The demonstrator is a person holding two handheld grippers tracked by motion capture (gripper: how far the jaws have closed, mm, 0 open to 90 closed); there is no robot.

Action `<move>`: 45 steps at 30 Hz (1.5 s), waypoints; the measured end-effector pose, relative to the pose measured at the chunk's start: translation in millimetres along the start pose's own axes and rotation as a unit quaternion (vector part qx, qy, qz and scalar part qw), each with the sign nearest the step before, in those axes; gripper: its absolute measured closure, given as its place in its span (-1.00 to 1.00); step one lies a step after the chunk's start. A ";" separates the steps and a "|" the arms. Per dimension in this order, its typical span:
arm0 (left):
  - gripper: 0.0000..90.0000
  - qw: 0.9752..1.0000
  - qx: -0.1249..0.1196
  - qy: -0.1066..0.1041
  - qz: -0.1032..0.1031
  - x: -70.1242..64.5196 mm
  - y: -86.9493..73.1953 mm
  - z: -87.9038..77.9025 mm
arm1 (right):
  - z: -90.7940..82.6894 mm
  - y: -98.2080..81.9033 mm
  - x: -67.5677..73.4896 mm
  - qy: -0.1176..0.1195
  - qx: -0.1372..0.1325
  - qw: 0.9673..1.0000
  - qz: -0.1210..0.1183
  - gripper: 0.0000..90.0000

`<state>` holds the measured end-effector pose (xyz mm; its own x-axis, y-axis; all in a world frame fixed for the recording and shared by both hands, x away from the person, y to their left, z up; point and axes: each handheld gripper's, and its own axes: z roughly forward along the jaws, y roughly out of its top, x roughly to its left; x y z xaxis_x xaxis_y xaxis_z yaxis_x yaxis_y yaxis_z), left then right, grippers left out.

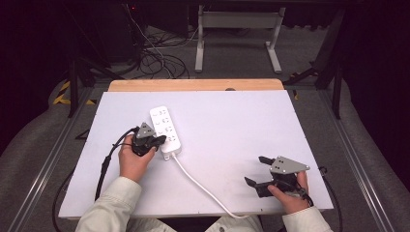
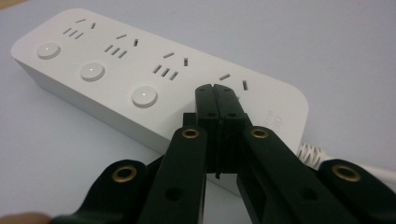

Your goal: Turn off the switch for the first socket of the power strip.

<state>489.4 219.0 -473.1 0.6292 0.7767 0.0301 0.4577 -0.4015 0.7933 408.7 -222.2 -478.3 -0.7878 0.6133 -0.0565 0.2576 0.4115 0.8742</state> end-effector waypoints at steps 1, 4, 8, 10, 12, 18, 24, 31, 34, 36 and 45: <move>1.00 1.000 0.003 0.003 0.004 -0.6 0.0 0.2 | 0.2 0.0 0.1 0.001 0.000 1.000 0.000 -0.75; 1.00 1.000 0.000 0.006 0.001 -0.4 0.0 0.7 | 0.3 -0.1 0.1 0.002 0.000 1.000 0.000 -0.74; 1.00 1.000 0.001 0.013 -0.002 -2.3 0.2 1.1 | 0.7 0.0 0.6 0.004 0.001 1.000 -0.001 -0.74; 1.00 1.000 0.003 0.015 -0.001 -3.0 0.3 0.9 | 0.8 0.1 0.7 0.004 0.000 1.000 -0.001 -0.74; 1.00 1.000 0.001 0.013 -0.003 -2.8 0.0 1.2 | 0.8 0.2 1.0 0.005 0.000 1.000 -0.002 -0.74; 1.00 1.000 0.000 0.013 -0.004 -2.1 -0.5 0.9 | 0.9 0.1 1.2 0.005 0.001 1.000 -0.001 -0.74; 1.00 1.000 0.001 0.020 -0.002 -3.6 -0.4 0.8 | 1.4 0.0 1.3 0.006 0.001 1.000 -0.002 -0.74; 1.00 1.000 -0.002 0.023 -0.004 -4.3 -1.0 1.1 | 2.0 0.0 2.1 0.007 0.002 1.000 -0.001 -0.74; 1.00 1.000 -0.001 0.019 -0.007 -4.1 -1.1 1.0 | 1.9 0.0 2.1 0.007 0.002 1.000 -0.001 -0.74; 1.00 1.000 -0.002 0.022 -0.005 -4.2 -1.0 1.2 | 2.2 -0.2 2.2 0.009 0.001 1.000 0.000 -0.74; 1.00 0.999 0.011 0.030 0.007 -7.0 2.3 1.3 | 2.3 -0.3 2.4 0.009 0.001 1.000 0.000 -0.74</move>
<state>486.8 212.0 -472.2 0.5968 0.7987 0.0771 0.4640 -0.4219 0.7789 408.0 -219.3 -479.8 -0.7973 0.6018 -0.0477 0.2597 0.4132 0.8728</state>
